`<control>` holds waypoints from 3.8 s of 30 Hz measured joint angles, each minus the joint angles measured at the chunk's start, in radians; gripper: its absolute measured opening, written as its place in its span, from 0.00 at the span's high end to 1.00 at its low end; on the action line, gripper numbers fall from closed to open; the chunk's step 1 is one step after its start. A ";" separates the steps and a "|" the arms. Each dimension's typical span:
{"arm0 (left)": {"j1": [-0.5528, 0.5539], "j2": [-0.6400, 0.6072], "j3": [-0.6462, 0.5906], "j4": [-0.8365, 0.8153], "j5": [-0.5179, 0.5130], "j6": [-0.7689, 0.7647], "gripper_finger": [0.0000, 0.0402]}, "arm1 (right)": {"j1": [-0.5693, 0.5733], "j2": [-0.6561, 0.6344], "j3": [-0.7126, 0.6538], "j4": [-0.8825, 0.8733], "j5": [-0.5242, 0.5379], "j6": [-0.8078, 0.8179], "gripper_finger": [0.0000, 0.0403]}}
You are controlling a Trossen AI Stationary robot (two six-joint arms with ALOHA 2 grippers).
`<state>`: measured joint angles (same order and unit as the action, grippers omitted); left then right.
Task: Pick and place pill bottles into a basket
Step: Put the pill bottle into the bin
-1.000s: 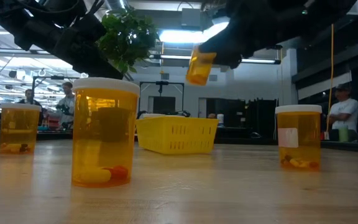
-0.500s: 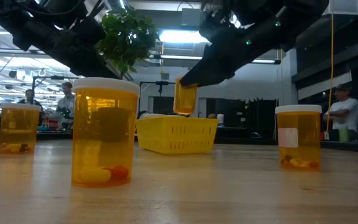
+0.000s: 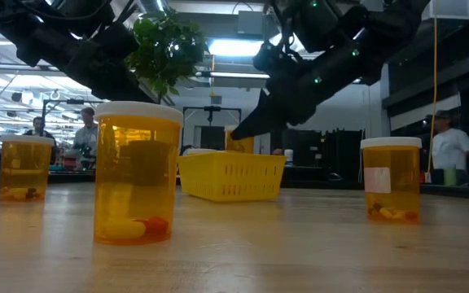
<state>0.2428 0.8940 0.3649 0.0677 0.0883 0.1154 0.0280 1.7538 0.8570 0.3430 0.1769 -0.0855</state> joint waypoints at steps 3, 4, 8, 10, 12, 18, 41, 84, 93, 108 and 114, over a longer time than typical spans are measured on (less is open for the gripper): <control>0.000 0.000 0.000 0.000 0.000 0.000 0.99 | 0.000 0.012 0.000 -0.005 0.001 -0.002 0.44; 0.000 0.000 0.000 0.000 0.000 0.001 0.99 | 0.000 0.014 0.000 -0.004 0.001 -0.002 0.44; 0.000 0.000 0.000 0.000 0.000 0.002 0.99 | -0.006 0.021 0.000 -0.008 0.000 -0.013 0.44; 0.000 0.000 0.000 0.000 0.000 0.003 0.99 | -0.014 0.021 0.000 -0.008 0.000 -0.022 0.44; 0.000 0.000 0.000 0.000 0.000 0.003 0.99 | -0.021 0.021 0.000 -0.008 0.001 -0.025 0.44; 0.000 0.000 0.000 0.000 -0.001 0.002 0.99 | -0.033 0.021 0.000 -0.021 -0.001 -0.025 0.44; 0.000 0.000 0.000 0.000 -0.001 -0.016 0.99 | -0.033 0.021 0.000 -0.042 -0.023 -0.021 0.44; 0.000 0.000 0.000 0.003 -0.001 -0.019 0.99 | -0.039 0.021 -0.001 -0.071 -0.019 -0.022 0.44; 0.000 0.000 0.000 0.003 -0.001 -0.024 0.99 | -0.039 0.021 -0.001 -0.076 -0.019 -0.030 0.44; 0.000 0.000 0.000 0.003 -0.001 -0.024 0.99 | -0.039 0.021 -0.001 -0.070 -0.019 -0.041 0.46; 0.000 0.000 0.000 0.003 -0.001 -0.024 0.99 | -0.043 0.021 -0.001 -0.070 -0.019 -0.025 0.37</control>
<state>0.2428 0.8940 0.3649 0.0704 0.0872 0.0917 -0.0154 1.7744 0.8562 0.2728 0.1579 -0.1103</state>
